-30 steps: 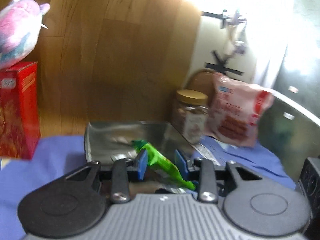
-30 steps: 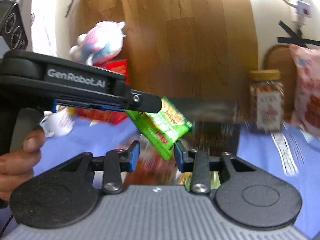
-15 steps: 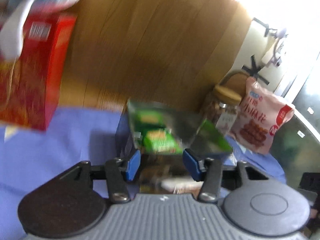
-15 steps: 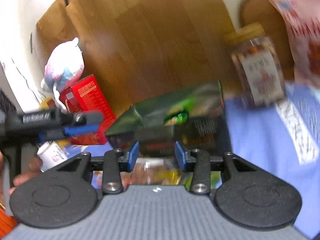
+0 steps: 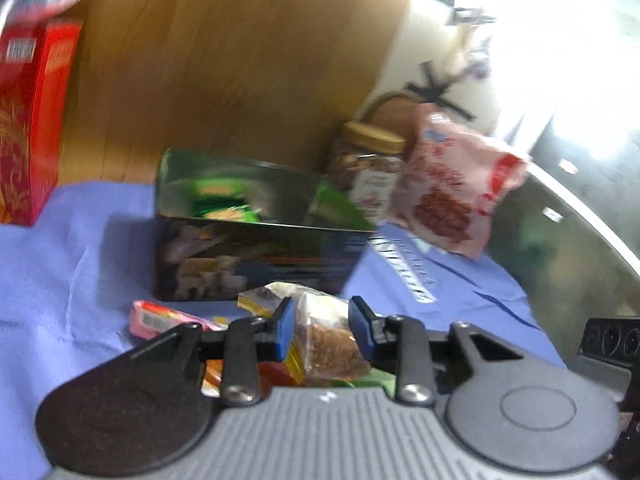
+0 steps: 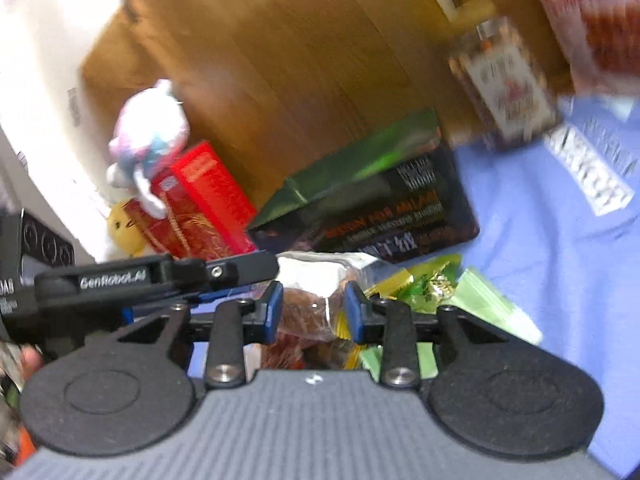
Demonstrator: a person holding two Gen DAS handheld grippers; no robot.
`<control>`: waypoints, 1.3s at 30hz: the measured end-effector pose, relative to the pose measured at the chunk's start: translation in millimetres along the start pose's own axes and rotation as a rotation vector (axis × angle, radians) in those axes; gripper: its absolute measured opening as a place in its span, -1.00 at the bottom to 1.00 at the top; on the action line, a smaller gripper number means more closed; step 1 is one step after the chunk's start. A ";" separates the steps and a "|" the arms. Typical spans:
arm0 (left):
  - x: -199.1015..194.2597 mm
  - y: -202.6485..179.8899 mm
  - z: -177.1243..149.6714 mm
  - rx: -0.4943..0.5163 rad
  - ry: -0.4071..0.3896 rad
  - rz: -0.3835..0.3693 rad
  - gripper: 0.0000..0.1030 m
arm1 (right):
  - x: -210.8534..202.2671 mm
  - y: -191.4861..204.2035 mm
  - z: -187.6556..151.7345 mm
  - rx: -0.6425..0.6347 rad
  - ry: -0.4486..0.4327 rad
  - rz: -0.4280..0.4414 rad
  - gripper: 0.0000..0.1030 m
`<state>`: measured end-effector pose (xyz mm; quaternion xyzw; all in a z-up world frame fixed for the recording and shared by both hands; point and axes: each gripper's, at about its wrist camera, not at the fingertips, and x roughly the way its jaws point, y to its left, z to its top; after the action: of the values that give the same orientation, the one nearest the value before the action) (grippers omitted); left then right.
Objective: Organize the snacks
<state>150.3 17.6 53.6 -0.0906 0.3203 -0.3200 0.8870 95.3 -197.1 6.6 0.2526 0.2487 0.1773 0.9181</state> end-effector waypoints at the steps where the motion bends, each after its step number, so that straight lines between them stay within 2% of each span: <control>1: -5.7 -8.1 -5.7 0.019 -0.013 -0.008 -0.44 | -10.4 3.7 -4.9 -0.046 -0.019 -0.002 -0.30; 5: -22.8 -28.3 -45.5 0.065 0.000 -0.008 -0.43 | -52.0 10.9 -34.3 -0.188 -0.023 -0.001 -0.30; 9: -36.3 -35.8 -84.8 0.108 0.066 0.029 -0.38 | -68.9 10.5 -59.3 -0.273 0.047 -0.004 -0.26; 10: -43.3 -34.6 -89.8 0.110 0.070 0.035 -0.38 | -71.1 8.5 -64.0 -0.280 0.064 -0.007 -0.19; 12: -56.8 -29.1 -92.7 0.089 0.058 0.050 -0.30 | -71.6 2.2 -67.7 -0.267 0.097 -0.001 0.01; 13: -63.1 -24.0 -91.7 0.065 0.048 0.053 -0.18 | -73.5 -1.3 -68.9 -0.261 0.112 0.004 0.16; 16: -67.7 -11.7 -86.2 0.001 0.060 0.044 -0.08 | -78.3 -2.3 -73.3 -0.289 0.138 0.001 0.26; 19: -52.4 -8.6 -84.5 -0.008 0.105 0.022 0.04 | -78.5 6.0 -80.4 -0.345 0.183 0.013 0.44; 22: -22.3 -10.0 -91.2 -0.001 0.184 -0.021 0.01 | -66.6 13.8 -86.9 -0.392 0.228 0.004 0.43; 24: -14.9 -11.3 -95.1 -0.020 0.179 -0.047 -0.08 | -59.3 18.8 -91.5 -0.433 0.212 -0.011 0.28; 26: -20.0 -18.3 -88.7 0.003 0.166 -0.035 -0.15 | -53.0 28.4 -94.6 -0.492 0.181 -0.079 -0.04; 29: -33.2 -26.0 -70.3 0.063 0.098 -0.014 -0.15 | -52.4 33.2 -83.1 -0.470 0.153 -0.073 -0.07; 33: -35.8 -18.3 -24.5 0.081 0.008 0.004 -0.15 | -45.5 47.2 -52.2 -0.516 0.057 -0.057 -0.07; 35: -27.9 -11.2 4.2 0.079 -0.039 0.021 -0.14 | -30.4 52.6 -30.0 -0.523 0.030 -0.051 -0.07; 39: -0.5 12.8 54.5 0.037 -0.080 0.074 -0.14 | 14.7 56.6 19.3 -0.509 -0.008 -0.034 -0.07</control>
<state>190.7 25.6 91.7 -0.0749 0.2816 -0.2889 0.9119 106.4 -151.9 47.0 0.0097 0.1963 0.2179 0.9560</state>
